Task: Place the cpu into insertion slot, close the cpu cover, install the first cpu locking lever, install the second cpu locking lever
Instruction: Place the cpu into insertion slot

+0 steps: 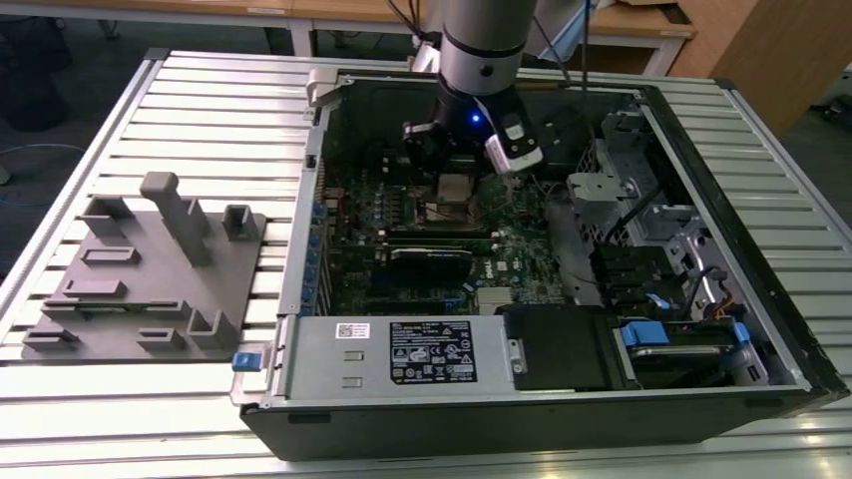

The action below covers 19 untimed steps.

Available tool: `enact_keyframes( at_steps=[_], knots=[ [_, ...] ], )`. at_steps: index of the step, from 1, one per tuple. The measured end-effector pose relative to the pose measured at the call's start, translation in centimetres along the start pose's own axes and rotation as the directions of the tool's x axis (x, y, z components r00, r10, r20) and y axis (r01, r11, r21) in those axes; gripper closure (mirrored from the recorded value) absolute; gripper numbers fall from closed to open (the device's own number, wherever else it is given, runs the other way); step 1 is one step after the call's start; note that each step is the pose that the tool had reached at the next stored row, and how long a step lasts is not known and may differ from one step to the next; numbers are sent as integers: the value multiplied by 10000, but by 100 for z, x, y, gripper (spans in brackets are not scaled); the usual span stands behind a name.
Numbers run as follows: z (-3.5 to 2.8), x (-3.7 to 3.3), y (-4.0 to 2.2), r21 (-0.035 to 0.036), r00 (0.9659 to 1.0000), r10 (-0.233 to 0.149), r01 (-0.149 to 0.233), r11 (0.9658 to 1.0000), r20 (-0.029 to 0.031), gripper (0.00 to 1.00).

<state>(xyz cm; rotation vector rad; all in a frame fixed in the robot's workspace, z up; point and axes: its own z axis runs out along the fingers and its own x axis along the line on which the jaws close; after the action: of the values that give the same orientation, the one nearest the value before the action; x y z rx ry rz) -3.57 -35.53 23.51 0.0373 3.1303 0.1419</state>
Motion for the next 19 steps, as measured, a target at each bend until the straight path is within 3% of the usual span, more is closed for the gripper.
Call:
enact_keyframes(
  at_steps=[16,19],
  knots=[
    [124,71,1,0,10000,17,-17,10000,1,46],
    [140,72,0,3,9993,381,-381,9993,34,46]
  ],
)
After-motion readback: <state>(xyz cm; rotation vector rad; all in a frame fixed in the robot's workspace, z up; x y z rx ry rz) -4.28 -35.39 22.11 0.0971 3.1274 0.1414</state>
